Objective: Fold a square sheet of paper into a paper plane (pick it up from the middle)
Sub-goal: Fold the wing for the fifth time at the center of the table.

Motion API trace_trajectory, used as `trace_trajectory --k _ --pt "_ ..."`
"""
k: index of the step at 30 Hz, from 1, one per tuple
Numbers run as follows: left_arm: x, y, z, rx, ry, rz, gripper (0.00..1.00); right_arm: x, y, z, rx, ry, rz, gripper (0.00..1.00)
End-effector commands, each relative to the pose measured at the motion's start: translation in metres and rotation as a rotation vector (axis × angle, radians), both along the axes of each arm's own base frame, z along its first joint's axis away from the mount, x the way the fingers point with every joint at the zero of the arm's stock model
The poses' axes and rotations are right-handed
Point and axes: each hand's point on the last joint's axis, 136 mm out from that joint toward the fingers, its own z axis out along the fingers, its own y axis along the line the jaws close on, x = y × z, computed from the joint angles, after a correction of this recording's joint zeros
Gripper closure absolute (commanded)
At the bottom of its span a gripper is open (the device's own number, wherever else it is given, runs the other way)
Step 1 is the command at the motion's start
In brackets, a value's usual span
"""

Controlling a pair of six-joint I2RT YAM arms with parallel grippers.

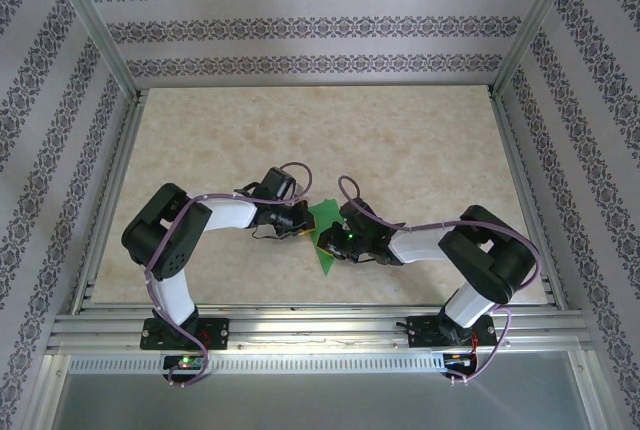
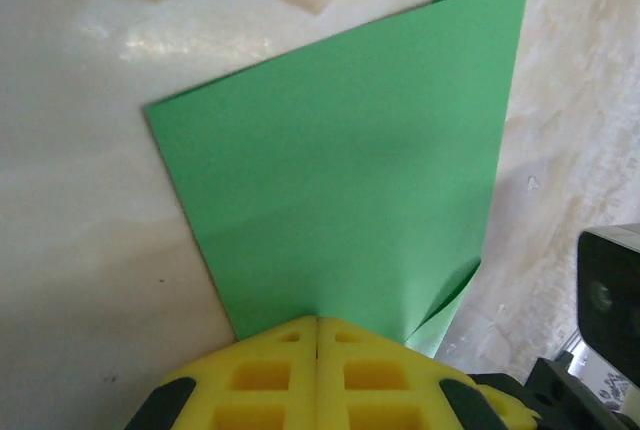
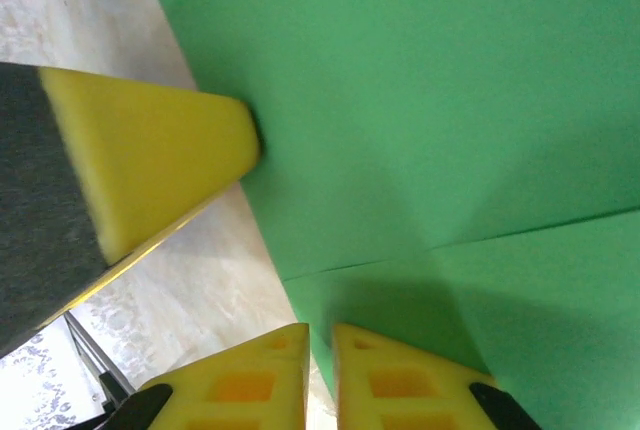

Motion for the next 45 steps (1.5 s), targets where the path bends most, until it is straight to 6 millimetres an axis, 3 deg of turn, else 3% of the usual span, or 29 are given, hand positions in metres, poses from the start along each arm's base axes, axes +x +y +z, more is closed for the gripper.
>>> trace_trajectory --k 1,5,9,15,27,45 --pt "0.003 0.002 -0.006 0.04 -0.023 -0.001 1.0 0.002 -0.009 0.007 -0.026 -0.046 -0.001 0.83" --pt "-0.008 0.01 -0.019 0.076 -0.003 -0.015 1.0 0.014 -0.033 0.02 -0.06 -0.083 -0.024 0.76" --pt "-0.015 0.013 -0.025 0.078 0.001 -0.034 1.0 0.024 -0.065 0.019 -0.083 -0.061 -0.07 0.73" --pt "-0.015 0.009 -0.023 0.058 -0.009 -0.057 1.0 0.035 -0.079 0.02 -0.044 -0.039 -0.092 0.7" --pt "-0.014 0.007 -0.019 0.054 -0.017 -0.077 1.0 0.034 -0.071 0.003 -0.022 0.038 -0.063 0.69" --pt "-0.015 0.005 -0.017 0.045 -0.02 -0.094 1.0 0.043 -0.055 0.019 0.055 -0.019 -0.031 0.77"
